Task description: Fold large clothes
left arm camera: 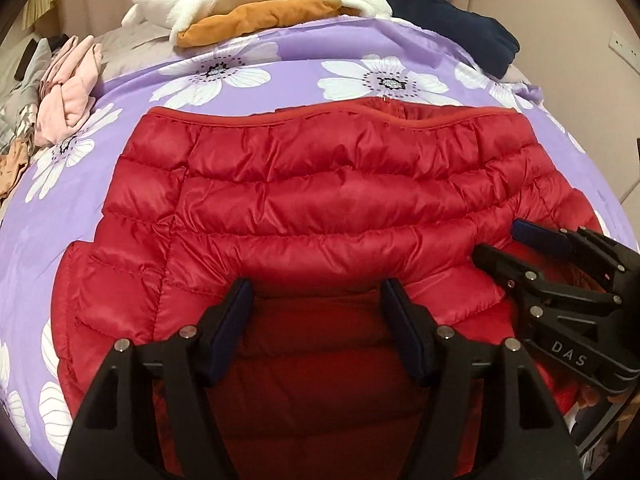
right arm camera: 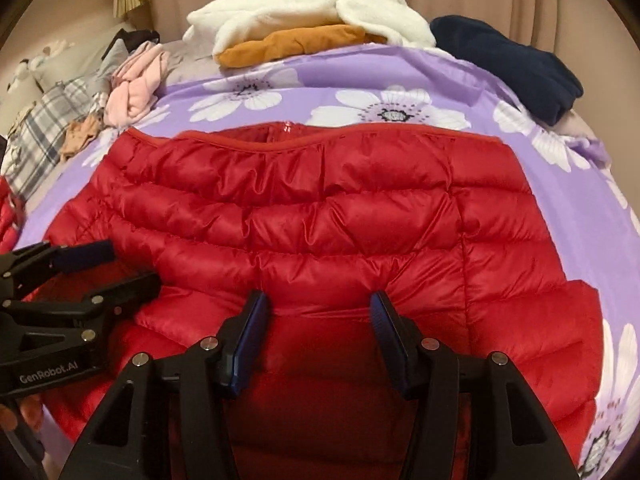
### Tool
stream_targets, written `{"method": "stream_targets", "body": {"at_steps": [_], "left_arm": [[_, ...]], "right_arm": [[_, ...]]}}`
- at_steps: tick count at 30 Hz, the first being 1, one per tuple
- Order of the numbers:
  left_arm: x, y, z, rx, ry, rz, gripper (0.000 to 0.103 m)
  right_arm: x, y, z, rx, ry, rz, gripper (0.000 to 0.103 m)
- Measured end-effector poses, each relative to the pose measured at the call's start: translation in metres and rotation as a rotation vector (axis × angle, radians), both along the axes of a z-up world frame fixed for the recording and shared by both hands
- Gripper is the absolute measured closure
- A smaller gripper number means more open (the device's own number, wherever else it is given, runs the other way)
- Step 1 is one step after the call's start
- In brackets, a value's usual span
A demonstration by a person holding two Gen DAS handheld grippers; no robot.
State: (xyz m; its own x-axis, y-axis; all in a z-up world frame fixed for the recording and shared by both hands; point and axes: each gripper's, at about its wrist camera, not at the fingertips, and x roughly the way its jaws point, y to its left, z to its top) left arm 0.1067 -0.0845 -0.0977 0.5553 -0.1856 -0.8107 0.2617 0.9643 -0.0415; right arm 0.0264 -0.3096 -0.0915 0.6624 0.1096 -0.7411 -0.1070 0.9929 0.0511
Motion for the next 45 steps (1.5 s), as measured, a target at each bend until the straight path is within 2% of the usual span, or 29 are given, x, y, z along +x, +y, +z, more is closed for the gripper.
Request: {"method": "stream_targets", "body": {"at_steps": [5, 9, 11, 17, 22, 25, 27, 33, 36, 38, 42, 45], "left_arm": [[0.0, 0.0, 0.0, 0.005, -0.002, 0.008, 0.035], [-0.008, 0.003, 0.009, -0.013, -0.004, 0.04, 0.035], [-0.018, 0.006, 0.016, -0.022, -0.019, 0.049, 0.035], [-0.063, 0.016, 0.034, -0.027, -0.076, 0.053, 0.035], [-0.09, 0.024, 0.027, -0.027, -0.071, 0.057, 0.035], [-0.094, 0.025, 0.011, -0.005, -0.043, 0.059, 0.034], [-0.09, 0.025, 0.003, -0.009, -0.012, 0.063, 0.033], [-0.081, 0.024, -0.012, -0.003, 0.022, 0.052, 0.033], [-0.086, 0.028, -0.007, -0.014, 0.031, 0.063, 0.033], [-0.093, 0.034, 0.0, -0.031, 0.024, 0.074, 0.034], [-0.111, 0.058, 0.02, -0.052, -0.043, 0.108, 0.034], [-0.113, 0.075, 0.025, -0.032, -0.08, 0.156, 0.034]], "right_arm": [[0.002, -0.005, 0.001, 0.024, 0.002, -0.002, 0.047], [-0.007, -0.017, 0.016, 0.136, -0.001, -0.022, 0.047], [-0.02, -0.02, 0.028, 0.164, -0.033, -0.01, 0.047], [-0.063, -0.016, 0.051, 0.129, -0.116, 0.021, 0.047], [-0.088, -0.009, 0.045, 0.074, -0.135, 0.05, 0.047], [-0.082, -0.003, 0.026, 0.034, -0.073, 0.059, 0.047], [-0.076, -0.003, 0.011, 0.049, -0.028, 0.043, 0.047], [-0.063, 0.006, -0.004, 0.007, -0.003, 0.016, 0.047], [-0.065, -0.001, 0.006, 0.05, 0.009, 0.015, 0.048], [-0.077, -0.01, 0.017, 0.085, -0.014, 0.018, 0.047], [-0.101, -0.035, 0.041, 0.059, -0.121, -0.02, 0.048], [-0.101, -0.057, 0.045, 0.049, -0.144, -0.089, 0.048]]}}
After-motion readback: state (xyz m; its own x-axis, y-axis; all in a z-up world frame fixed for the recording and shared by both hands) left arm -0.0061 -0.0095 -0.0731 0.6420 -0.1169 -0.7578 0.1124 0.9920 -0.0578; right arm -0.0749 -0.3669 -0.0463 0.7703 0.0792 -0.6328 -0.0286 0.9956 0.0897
